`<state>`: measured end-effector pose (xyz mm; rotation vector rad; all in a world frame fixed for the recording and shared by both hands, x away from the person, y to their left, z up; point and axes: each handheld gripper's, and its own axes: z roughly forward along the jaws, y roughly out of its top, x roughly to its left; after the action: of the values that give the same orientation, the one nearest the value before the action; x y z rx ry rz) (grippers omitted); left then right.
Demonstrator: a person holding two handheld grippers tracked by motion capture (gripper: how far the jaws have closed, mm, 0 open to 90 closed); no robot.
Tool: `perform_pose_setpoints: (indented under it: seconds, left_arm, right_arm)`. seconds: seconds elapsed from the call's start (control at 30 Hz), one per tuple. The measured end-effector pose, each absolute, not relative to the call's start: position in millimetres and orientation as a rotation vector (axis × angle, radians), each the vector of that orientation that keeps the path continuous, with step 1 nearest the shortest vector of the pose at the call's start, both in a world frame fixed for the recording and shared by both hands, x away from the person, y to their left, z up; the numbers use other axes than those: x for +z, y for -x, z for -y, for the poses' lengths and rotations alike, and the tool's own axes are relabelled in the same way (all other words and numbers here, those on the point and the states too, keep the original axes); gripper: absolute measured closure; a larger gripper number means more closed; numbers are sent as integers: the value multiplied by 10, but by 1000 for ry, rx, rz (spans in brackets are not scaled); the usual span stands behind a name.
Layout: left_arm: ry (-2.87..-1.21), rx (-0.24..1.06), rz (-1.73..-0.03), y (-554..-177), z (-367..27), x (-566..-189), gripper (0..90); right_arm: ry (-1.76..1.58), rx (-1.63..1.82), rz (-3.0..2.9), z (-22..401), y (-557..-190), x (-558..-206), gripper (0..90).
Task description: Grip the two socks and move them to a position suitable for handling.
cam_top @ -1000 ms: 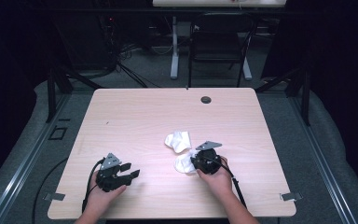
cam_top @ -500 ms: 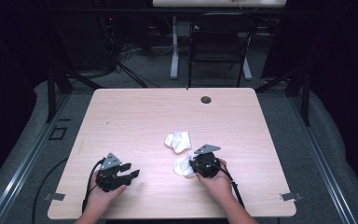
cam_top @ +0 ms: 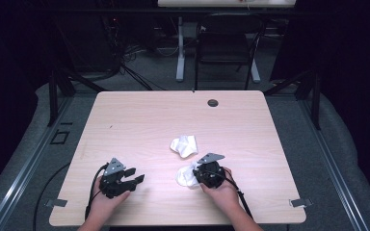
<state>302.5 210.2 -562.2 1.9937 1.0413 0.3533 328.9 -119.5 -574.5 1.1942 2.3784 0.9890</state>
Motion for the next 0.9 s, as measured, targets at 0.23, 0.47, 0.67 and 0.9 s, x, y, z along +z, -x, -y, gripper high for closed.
perform_pose_setpoints:
  seconds: [0.23,0.47,0.67,0.9]
  left_arm:
    - [-2003,374,-1030,-3006,-2072,-5626,514]
    - [-2011,369,-1021,-2991,-2046,-5628,515]
    - [-2018,367,-1009,-2983,-2030,-5629,515]
    - [-2020,368,-1002,-2977,-2019,-5632,515]
  right_arm:
    - [-1185,981,-2392,1157,-3189,-5738,751]
    - [-1179,997,-2377,1115,-3083,-5755,748]
    - [-1192,1030,-2360,1083,-3023,-5775,751]
    - [-1173,1050,-2364,1005,-2962,-5788,756]
